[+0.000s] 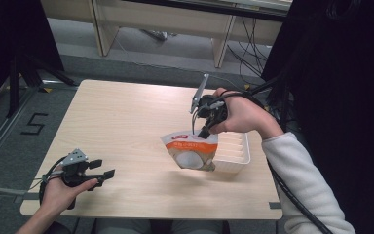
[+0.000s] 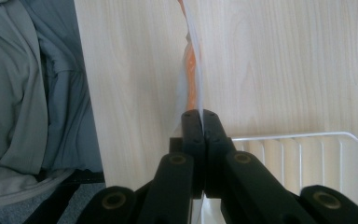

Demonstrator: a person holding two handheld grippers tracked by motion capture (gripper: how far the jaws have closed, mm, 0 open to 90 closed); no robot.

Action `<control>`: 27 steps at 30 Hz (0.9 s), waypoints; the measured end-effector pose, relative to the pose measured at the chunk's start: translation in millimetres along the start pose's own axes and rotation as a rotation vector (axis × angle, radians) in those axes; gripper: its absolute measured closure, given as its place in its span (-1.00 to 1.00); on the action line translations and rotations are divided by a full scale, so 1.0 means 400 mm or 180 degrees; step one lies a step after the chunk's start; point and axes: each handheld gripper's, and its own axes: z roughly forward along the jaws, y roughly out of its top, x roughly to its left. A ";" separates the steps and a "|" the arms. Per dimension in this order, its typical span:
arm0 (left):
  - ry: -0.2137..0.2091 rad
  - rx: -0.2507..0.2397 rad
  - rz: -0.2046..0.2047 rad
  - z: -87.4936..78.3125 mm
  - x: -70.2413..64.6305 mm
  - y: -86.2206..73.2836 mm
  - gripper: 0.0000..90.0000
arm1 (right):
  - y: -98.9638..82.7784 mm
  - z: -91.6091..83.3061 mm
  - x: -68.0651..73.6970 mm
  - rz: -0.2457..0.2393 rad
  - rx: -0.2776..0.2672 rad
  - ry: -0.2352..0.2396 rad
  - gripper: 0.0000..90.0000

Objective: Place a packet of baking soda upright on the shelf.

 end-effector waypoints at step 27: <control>0.0003 -0.0001 -0.0004 0.000 0.000 0.000 -0.36 | -0.052 -0.080 -0.029 0.0231 -0.0117 -0.0143 1.00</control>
